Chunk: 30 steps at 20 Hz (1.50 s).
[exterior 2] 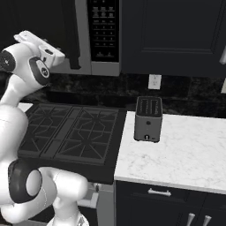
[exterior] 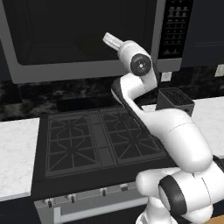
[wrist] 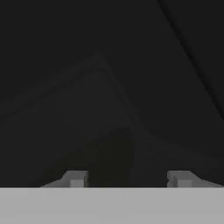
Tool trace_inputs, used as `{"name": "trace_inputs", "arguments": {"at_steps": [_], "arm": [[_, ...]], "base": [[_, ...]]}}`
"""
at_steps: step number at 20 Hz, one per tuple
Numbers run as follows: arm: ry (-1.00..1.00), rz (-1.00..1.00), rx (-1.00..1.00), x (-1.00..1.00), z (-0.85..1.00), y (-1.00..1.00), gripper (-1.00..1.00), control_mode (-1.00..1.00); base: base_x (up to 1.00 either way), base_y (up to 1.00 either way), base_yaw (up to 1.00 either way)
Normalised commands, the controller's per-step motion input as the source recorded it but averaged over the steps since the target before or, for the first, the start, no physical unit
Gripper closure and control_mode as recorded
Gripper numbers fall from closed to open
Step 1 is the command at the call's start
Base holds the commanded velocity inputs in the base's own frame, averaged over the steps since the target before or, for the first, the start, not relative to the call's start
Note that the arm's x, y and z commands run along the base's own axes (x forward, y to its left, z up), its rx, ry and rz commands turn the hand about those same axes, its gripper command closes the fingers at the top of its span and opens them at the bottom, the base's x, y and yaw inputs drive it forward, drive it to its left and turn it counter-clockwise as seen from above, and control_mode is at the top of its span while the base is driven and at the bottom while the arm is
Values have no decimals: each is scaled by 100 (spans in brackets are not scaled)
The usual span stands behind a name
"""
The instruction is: Pick the lime from the sink and place it in the bowl. Then pick the bowl and place it in the microwave. Then close the microwave door and press the start button.
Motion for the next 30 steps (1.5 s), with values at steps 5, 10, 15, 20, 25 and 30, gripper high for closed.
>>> {"name": "trace_inputs", "arguments": {"at_steps": [5, 10, 15, 20, 25, 30], "arm": [[-8, 0, 16, -100, 4, -15, -100, -100], [-10, 0, 35, -100, 26, -44, -100, -100], [-7, 1, 51, -97, -2, -64, -100, -100], [0, 2, 67, -93, -2, -67, -100, -100], [8, 8, 68, -71, 4, -69, -100, -100], [13, 16, 64, -19, 2, -60, -100, -100]], "base": [[0, 0, 0], [0, 0, 0], [0, 0, 0], [0, 0, 0], [0, 0, 0], [0, 0, 0]]}}
